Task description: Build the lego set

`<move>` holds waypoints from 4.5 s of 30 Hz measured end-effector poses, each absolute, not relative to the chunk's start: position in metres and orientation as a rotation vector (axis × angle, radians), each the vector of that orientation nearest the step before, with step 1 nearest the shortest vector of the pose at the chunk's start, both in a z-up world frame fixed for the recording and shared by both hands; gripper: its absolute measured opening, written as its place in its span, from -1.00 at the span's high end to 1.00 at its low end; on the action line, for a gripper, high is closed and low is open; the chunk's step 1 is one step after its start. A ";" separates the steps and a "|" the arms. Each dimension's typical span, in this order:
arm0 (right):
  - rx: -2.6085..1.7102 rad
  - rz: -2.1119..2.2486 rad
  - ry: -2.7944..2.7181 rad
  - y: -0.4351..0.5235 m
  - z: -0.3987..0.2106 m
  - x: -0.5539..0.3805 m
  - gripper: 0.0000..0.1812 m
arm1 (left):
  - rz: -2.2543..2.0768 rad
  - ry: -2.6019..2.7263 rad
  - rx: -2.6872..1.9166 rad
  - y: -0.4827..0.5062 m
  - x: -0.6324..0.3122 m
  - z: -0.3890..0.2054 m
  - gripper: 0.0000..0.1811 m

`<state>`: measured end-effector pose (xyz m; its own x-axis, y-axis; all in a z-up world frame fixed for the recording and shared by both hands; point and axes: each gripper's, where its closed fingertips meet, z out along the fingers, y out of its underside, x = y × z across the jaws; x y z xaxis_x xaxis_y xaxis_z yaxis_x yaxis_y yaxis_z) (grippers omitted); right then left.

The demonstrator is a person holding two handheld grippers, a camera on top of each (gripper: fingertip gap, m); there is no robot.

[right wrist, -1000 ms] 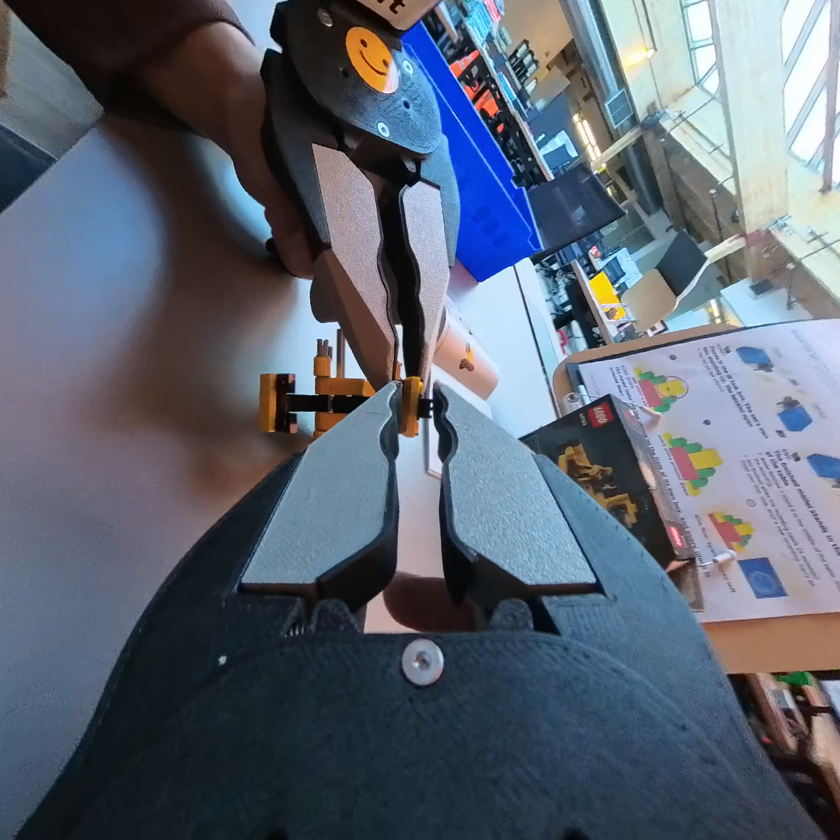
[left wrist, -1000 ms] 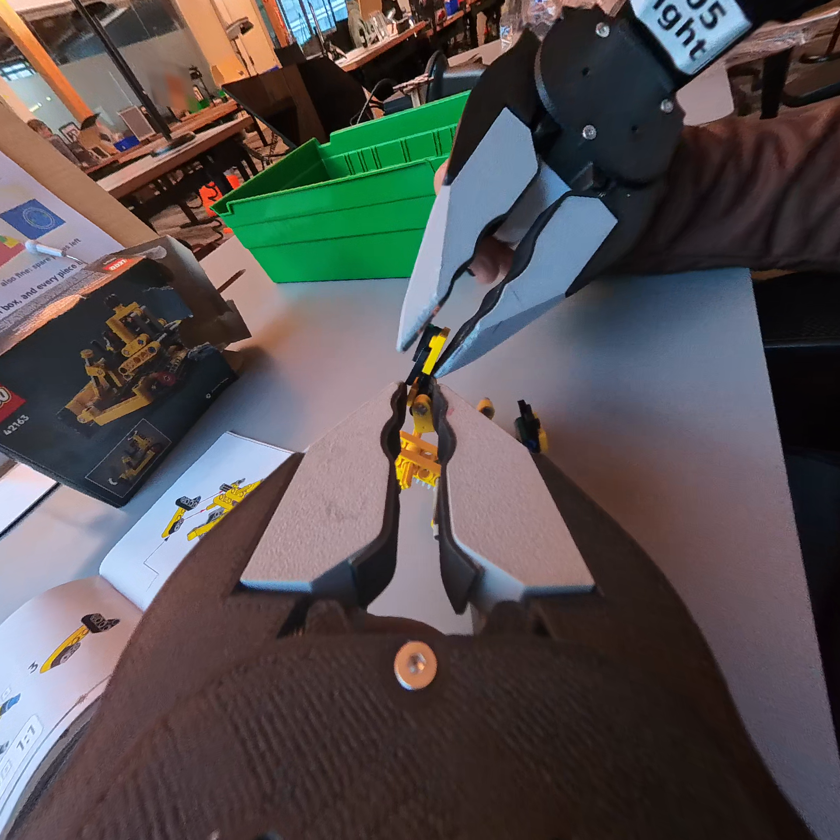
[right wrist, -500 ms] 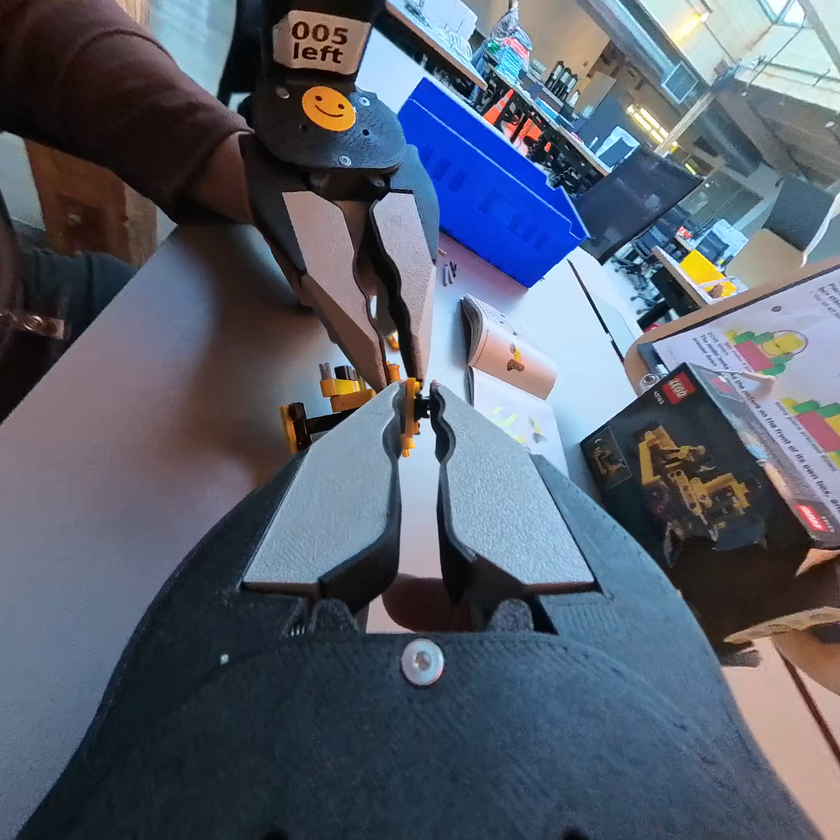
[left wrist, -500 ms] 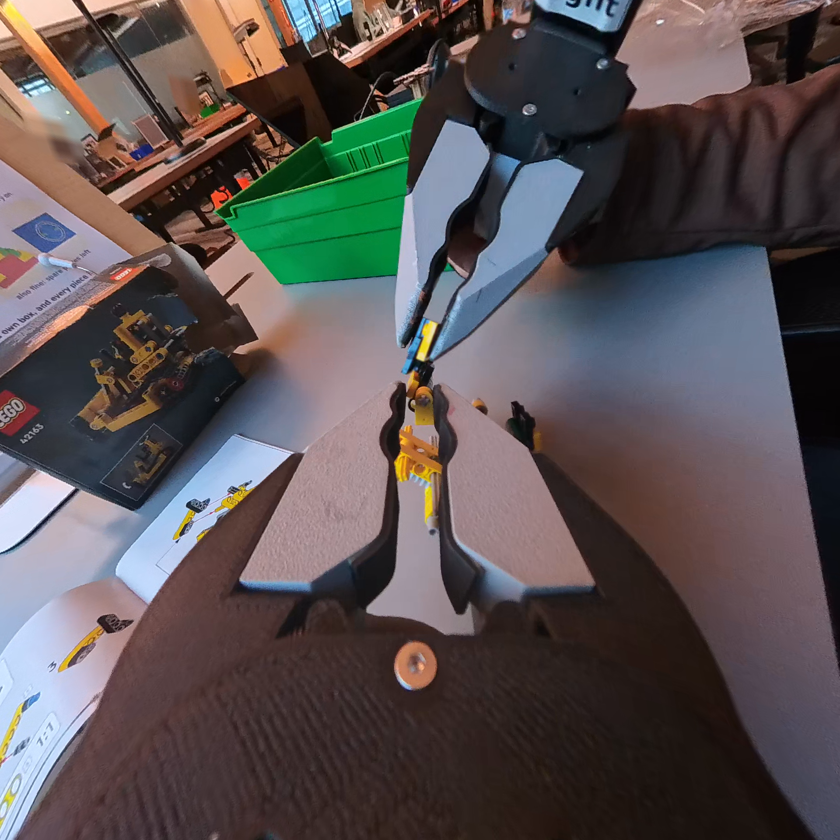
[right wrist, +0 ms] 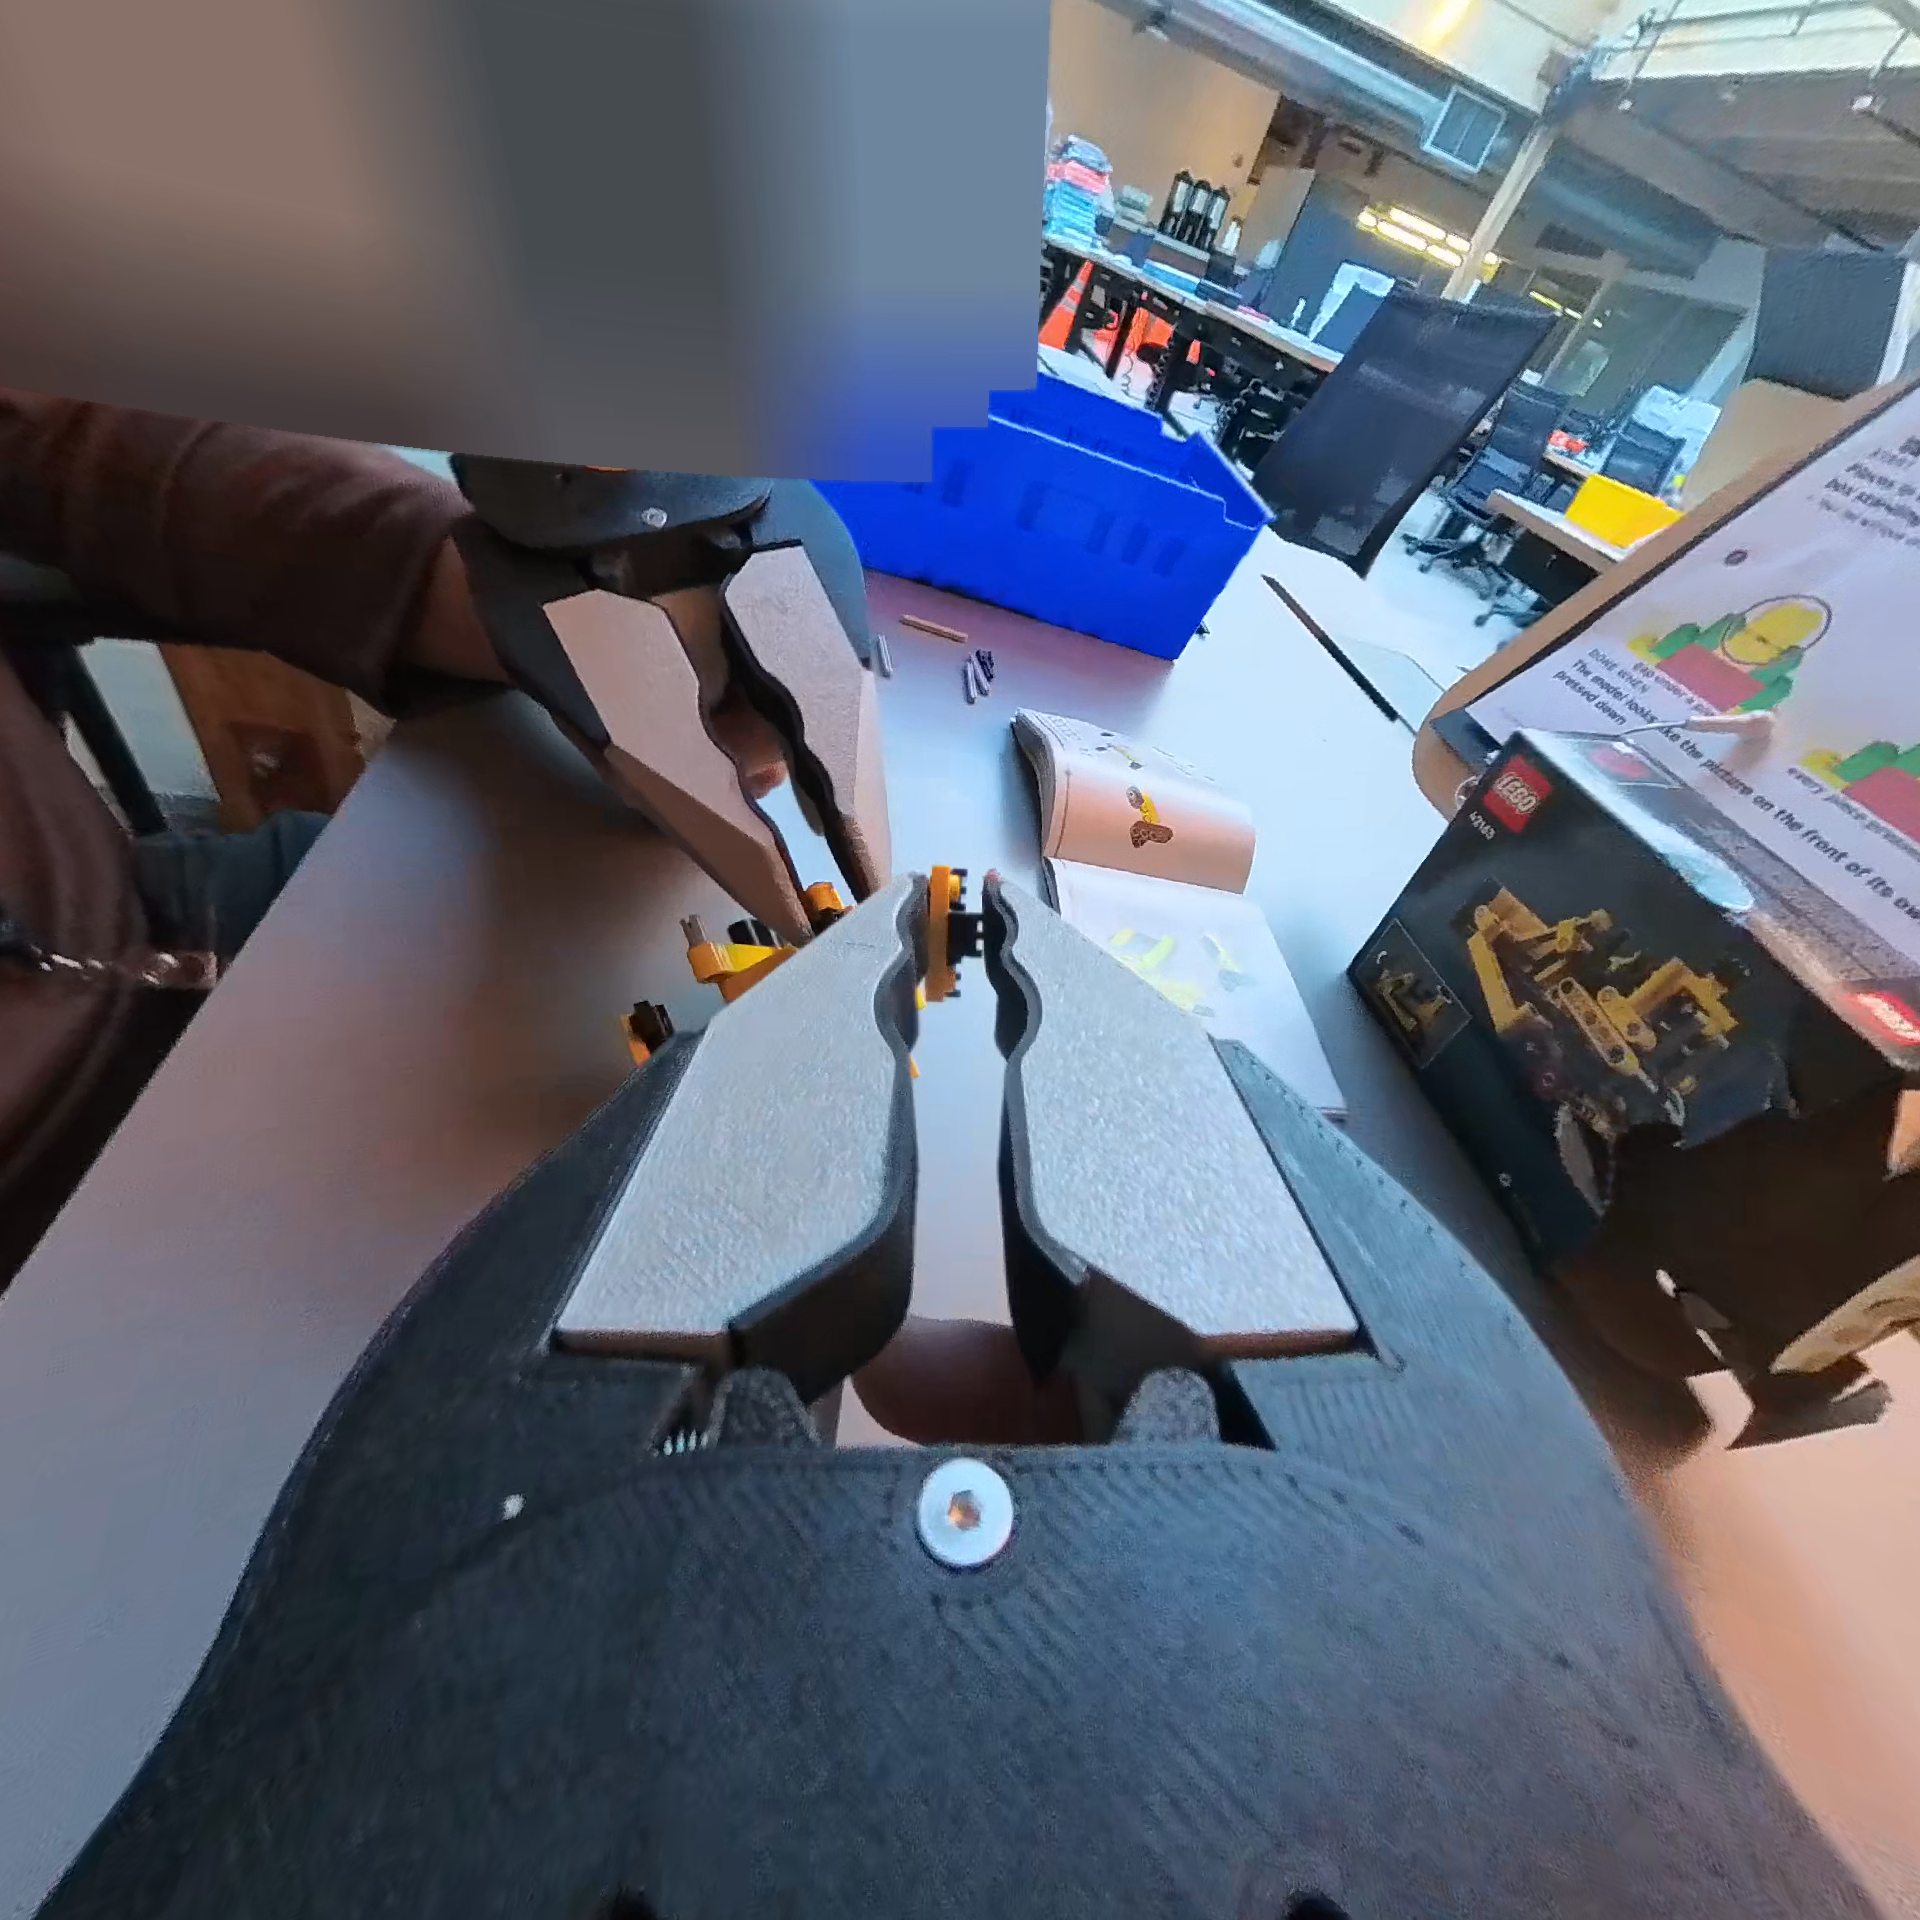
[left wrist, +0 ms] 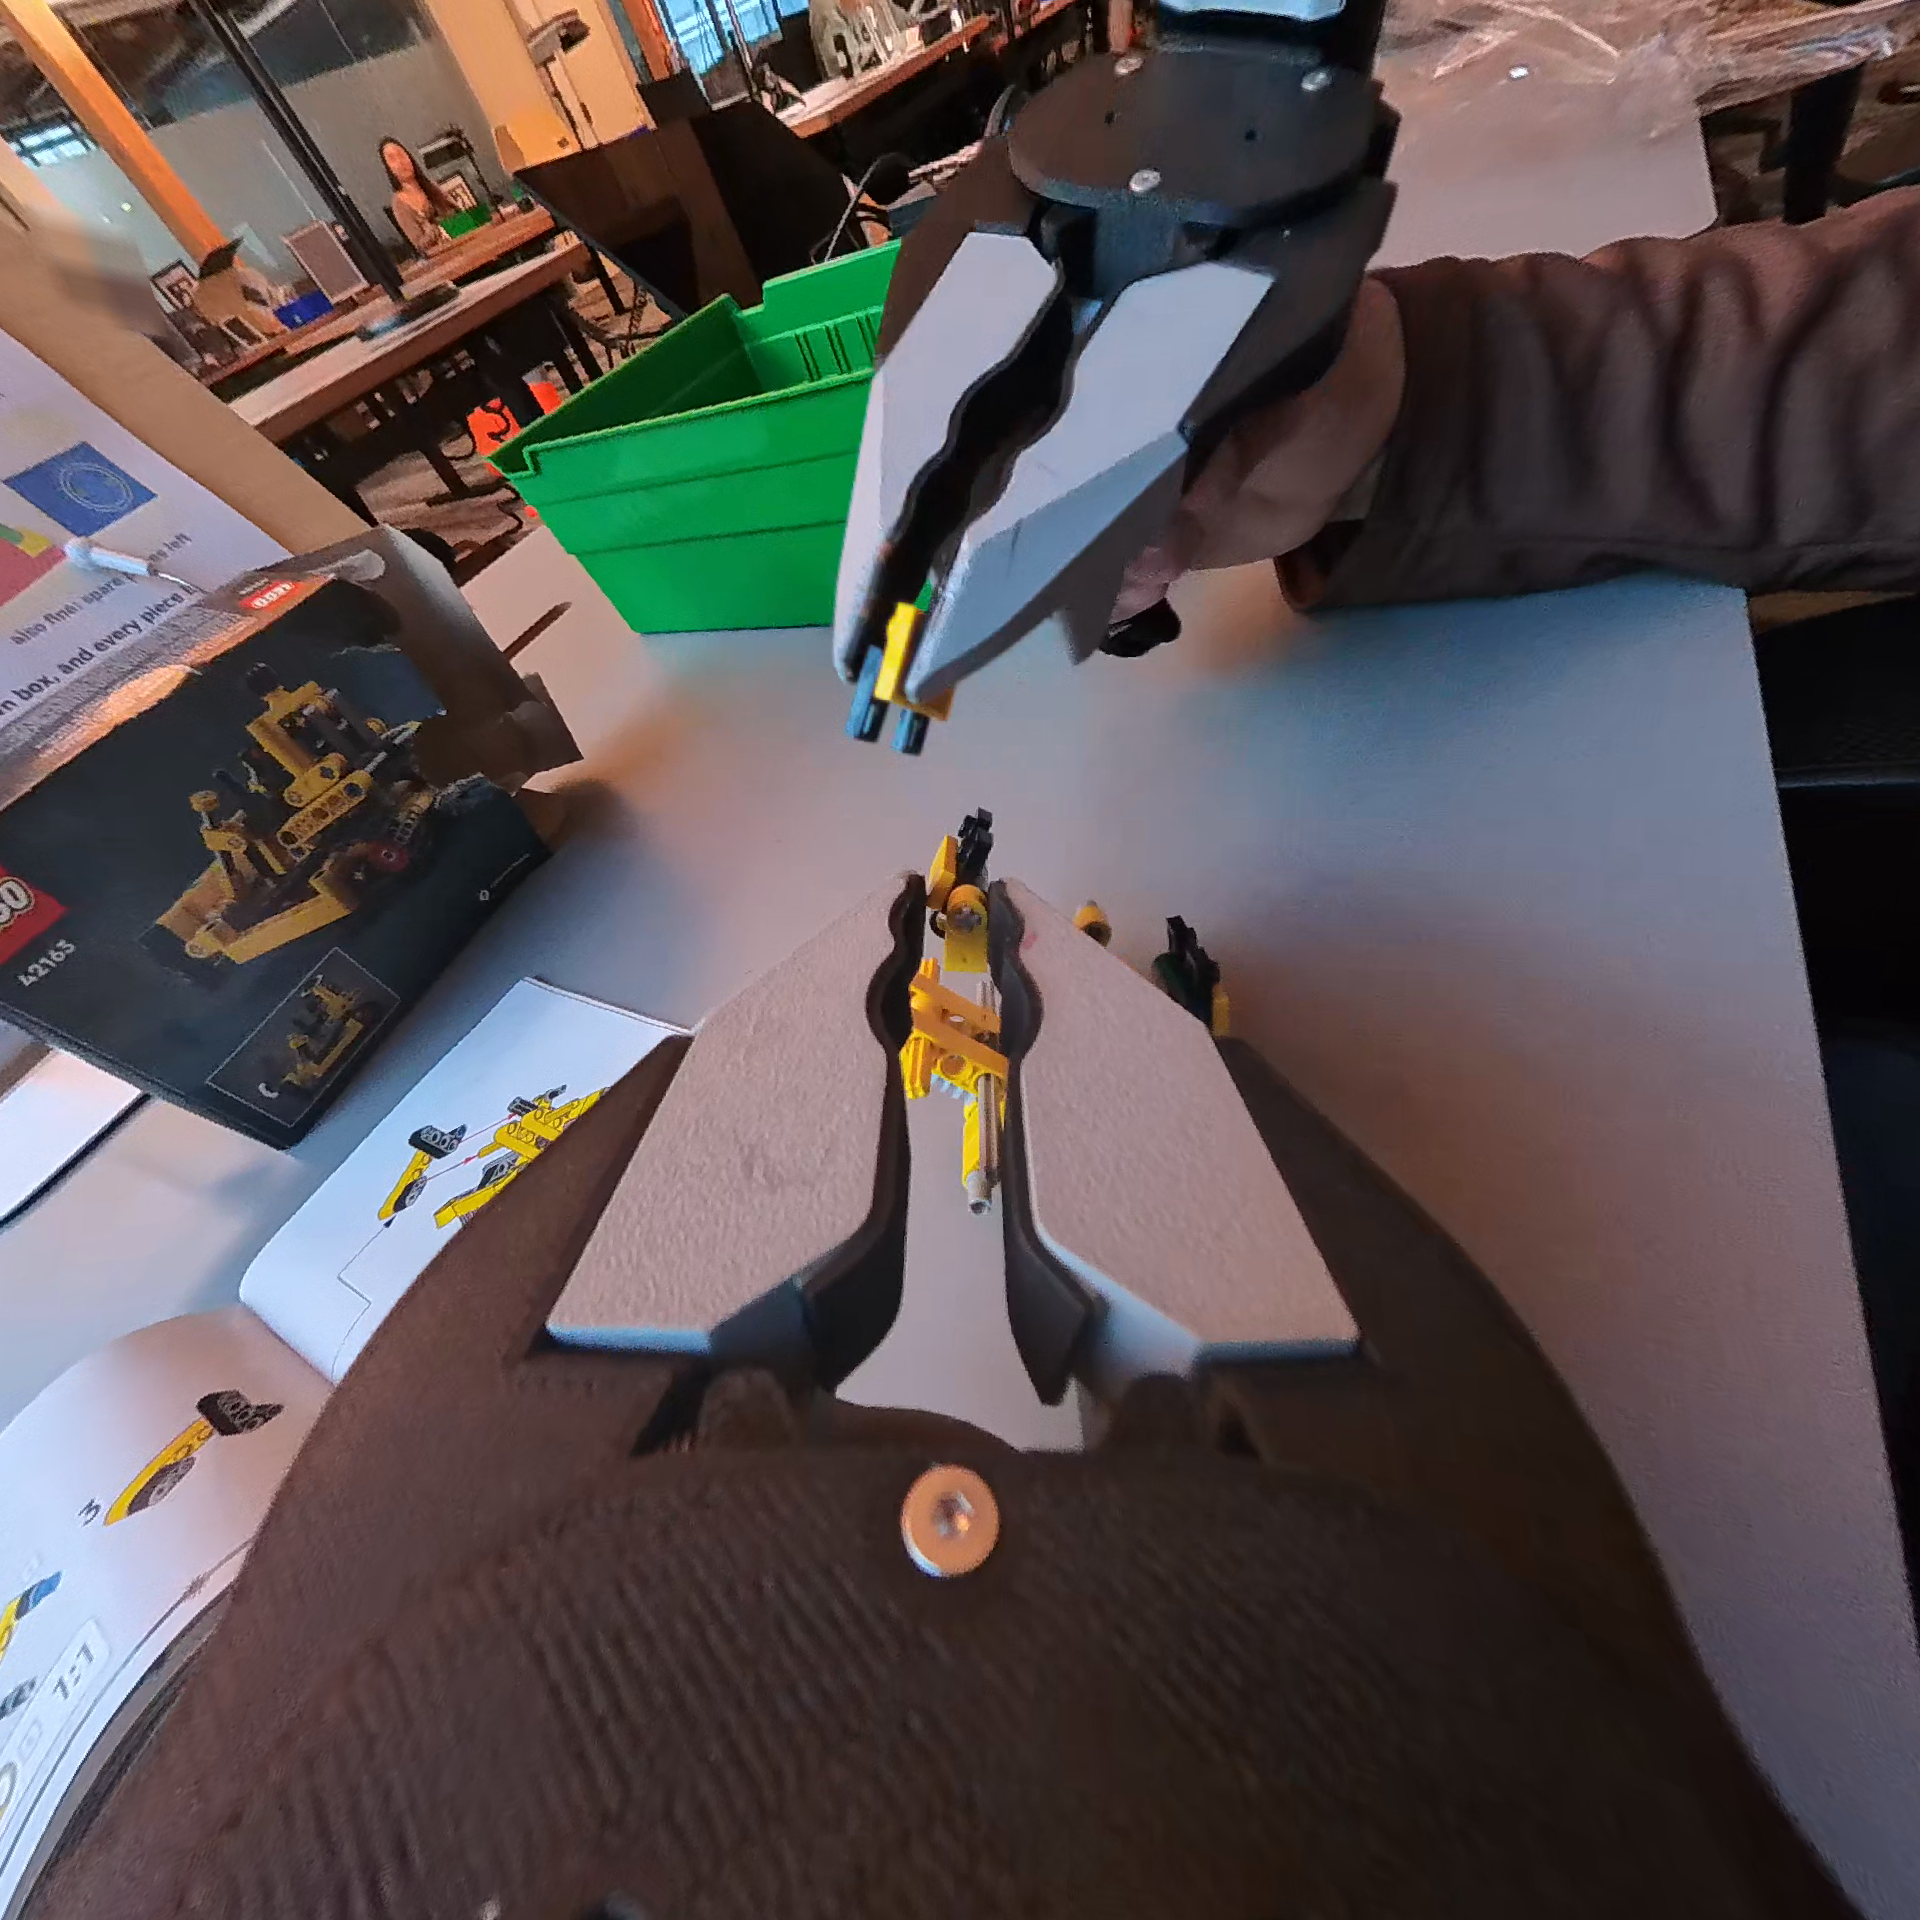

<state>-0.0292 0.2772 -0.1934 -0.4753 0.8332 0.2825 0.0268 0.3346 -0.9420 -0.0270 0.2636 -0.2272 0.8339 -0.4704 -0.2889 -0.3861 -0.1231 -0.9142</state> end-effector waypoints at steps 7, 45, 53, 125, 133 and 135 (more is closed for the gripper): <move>-0.933 1.457 -1.756 0.275 -0.193 -0.032 0.93 | -0.118 0.630 -1.761 0.265 -0.031 -0.228 0.91; -0.236 1.023 -1.653 0.214 -0.169 0.001 0.94 | -1.077 0.547 -1.686 0.219 0.013 -0.198 0.56; 0.031 0.263 -1.639 0.179 -0.188 0.000 0.93 | -1.401 0.518 -1.561 0.189 0.026 -0.171 0.77; -0.747 0.634 -1.969 0.209 -0.271 0.012 0.87 | -0.893 0.497 -2.306 0.188 -0.033 -0.286 0.82; -0.813 0.610 -2.056 0.210 -0.285 0.003 0.81 | -0.538 0.742 -2.252 0.194 -0.019 -0.292 0.63; -0.825 0.609 -2.077 0.210 -0.287 -0.001 0.79 | -0.497 0.788 -2.242 0.197 -0.013 -0.293 0.65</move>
<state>-0.0005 0.2101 -0.2875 -0.4655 0.7291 0.5017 0.3428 0.6712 -0.6573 -0.0132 0.1969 -0.2932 0.7416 -0.6601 0.1198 -0.3919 -0.5712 -0.7212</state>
